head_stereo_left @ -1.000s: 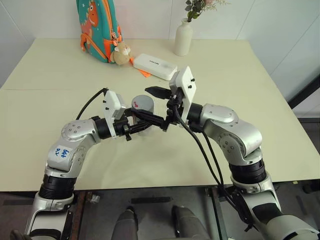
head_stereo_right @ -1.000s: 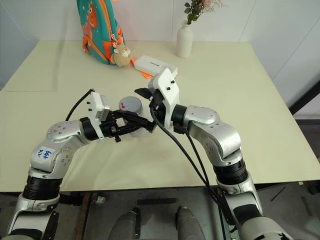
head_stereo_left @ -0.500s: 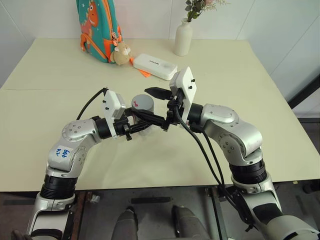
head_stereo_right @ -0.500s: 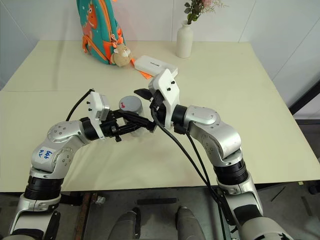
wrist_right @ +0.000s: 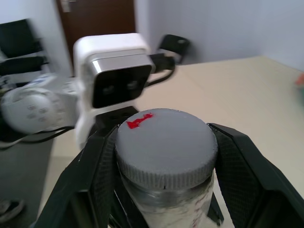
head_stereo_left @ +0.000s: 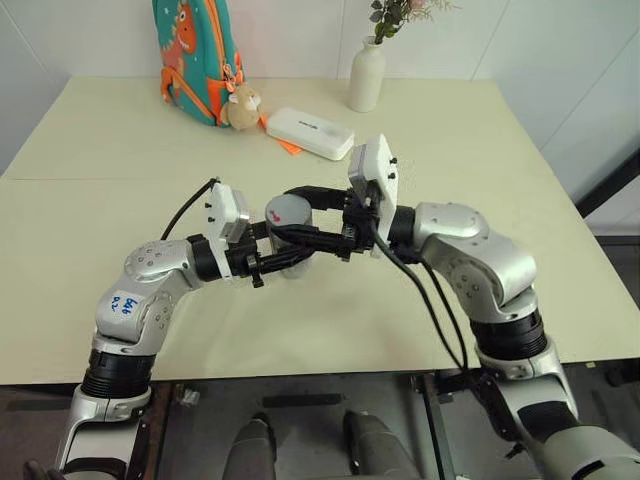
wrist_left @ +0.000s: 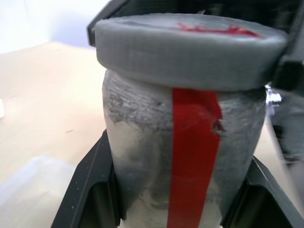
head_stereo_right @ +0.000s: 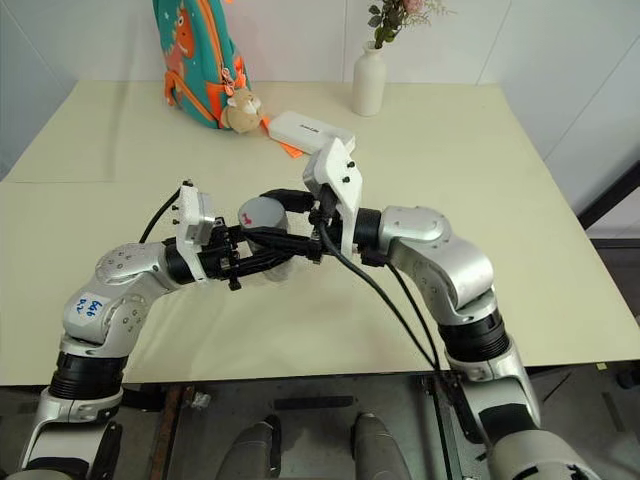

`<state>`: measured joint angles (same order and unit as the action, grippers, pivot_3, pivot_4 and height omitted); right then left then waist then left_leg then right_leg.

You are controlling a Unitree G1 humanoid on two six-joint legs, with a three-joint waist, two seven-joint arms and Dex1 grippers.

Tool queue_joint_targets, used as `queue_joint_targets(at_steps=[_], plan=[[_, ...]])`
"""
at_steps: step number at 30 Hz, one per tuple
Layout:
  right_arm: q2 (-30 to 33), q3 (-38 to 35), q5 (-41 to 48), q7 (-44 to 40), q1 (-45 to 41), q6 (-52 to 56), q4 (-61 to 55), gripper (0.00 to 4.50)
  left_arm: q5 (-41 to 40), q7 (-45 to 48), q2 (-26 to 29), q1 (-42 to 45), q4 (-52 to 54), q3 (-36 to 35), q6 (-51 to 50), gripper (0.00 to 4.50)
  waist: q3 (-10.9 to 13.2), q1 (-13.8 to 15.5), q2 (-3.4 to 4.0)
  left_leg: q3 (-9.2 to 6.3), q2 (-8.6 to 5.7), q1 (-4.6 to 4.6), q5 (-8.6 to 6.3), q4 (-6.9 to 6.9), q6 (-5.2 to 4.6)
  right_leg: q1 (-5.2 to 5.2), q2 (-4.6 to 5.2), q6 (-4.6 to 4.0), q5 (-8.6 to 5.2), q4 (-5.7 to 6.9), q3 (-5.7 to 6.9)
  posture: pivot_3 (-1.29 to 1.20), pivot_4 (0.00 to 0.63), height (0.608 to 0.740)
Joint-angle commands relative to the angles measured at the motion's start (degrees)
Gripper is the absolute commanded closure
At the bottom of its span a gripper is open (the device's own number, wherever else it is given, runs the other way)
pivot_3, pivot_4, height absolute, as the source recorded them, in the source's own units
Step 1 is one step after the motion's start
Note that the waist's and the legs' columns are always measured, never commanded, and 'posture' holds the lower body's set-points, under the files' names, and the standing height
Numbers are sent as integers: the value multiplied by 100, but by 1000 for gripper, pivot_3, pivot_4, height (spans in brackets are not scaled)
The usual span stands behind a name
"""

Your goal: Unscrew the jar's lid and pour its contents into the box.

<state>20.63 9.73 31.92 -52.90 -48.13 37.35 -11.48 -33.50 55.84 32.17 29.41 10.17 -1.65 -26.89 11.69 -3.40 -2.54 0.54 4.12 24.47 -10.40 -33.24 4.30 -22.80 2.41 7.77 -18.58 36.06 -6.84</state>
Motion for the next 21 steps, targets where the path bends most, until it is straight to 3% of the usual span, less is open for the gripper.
queue_joint_targets(at_steps=[1,5,15,21], plan=[[320,-6,99,-866,-248,-249,272,1946,-482,866,211,198,5,-127,12,2522,0,1,1,0,0,0,0,1,0,0,0,0,0,0,0,0,150,740],[439,72,135,-1414,-462,-370,544,1946,-287,1393,314,278,-296,-17,263,2522,0,2,1,-1,0,0,0,-1,0,0,0,0,0,-1,2,0,150,740],[167,-168,367,-1088,-362,-320,387,1946,-268,1268,189,295,-401,-117,430,2522,1,5,1,-3,2,3,0,-4,-1,0,0,0,-1,1,3,0,150,740],[60,-273,479,-900,-399,-261,325,40,-265,1251,147,239,-347,-140,415,2522,1,17,1,-4,2,4,0,-13,-1,1,0,0,-1,5,3,0,150,740]])
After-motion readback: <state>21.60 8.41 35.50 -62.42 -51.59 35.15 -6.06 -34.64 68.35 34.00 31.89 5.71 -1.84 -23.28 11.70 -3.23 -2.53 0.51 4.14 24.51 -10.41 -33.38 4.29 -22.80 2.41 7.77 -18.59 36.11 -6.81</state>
